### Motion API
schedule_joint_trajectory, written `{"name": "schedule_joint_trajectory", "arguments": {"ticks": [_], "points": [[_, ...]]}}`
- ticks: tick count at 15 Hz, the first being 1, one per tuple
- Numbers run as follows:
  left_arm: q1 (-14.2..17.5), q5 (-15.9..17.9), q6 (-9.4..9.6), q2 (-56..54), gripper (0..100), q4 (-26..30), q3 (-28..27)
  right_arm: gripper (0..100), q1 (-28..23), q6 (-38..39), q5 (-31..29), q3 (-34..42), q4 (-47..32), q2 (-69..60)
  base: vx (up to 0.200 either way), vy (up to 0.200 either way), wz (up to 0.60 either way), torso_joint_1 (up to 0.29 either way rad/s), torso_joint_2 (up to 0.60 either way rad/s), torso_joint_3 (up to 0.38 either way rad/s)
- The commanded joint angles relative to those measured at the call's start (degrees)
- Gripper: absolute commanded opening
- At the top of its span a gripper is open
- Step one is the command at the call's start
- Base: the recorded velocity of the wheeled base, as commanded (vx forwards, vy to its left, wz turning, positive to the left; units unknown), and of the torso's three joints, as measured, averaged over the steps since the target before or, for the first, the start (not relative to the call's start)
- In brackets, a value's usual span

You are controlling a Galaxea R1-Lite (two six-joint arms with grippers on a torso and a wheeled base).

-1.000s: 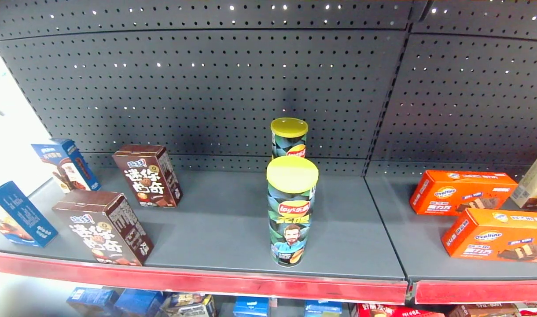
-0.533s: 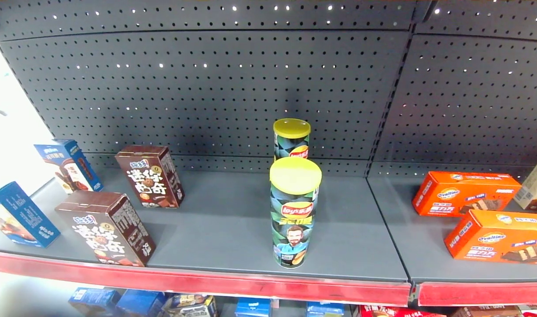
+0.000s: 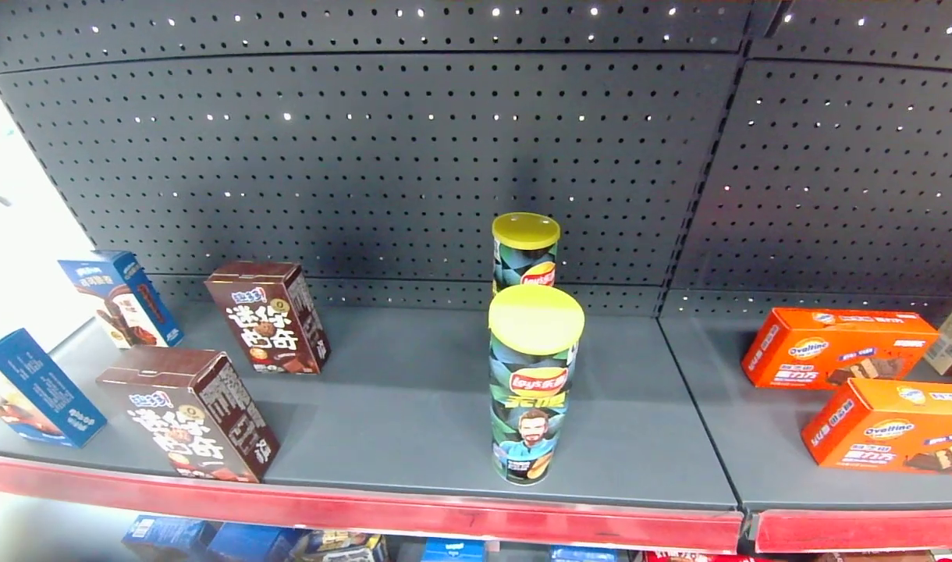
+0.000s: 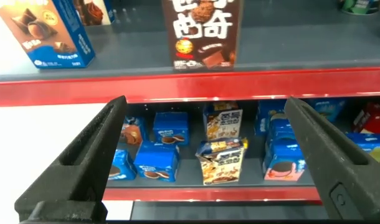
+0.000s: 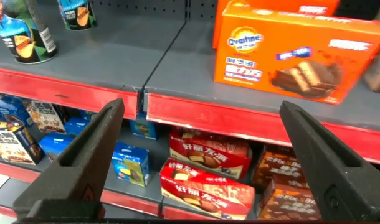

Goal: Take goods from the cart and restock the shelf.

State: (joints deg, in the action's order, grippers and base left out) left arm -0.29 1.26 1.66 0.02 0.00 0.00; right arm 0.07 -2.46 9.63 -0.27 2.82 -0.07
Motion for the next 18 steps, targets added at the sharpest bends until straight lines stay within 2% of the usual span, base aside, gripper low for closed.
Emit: {"name": "schedule_joint_trajectory", "arguments": {"ticks": [1,18], "points": [[-0.06,-0.03,0.01,0.06,100,0.00,0.00,100,0.01,0.00,0.04,0.00,0.08,0.07,0.000,0.000,0.00,0.000,0.00,0.000],[0.03,-0.03,-0.08,0.06,100,0.00,0.00,100,0.01,0.27,2.32,0.00,0.08,0.07,0.000,0.000,-0.04,0.000,0.00,0.000]]}}
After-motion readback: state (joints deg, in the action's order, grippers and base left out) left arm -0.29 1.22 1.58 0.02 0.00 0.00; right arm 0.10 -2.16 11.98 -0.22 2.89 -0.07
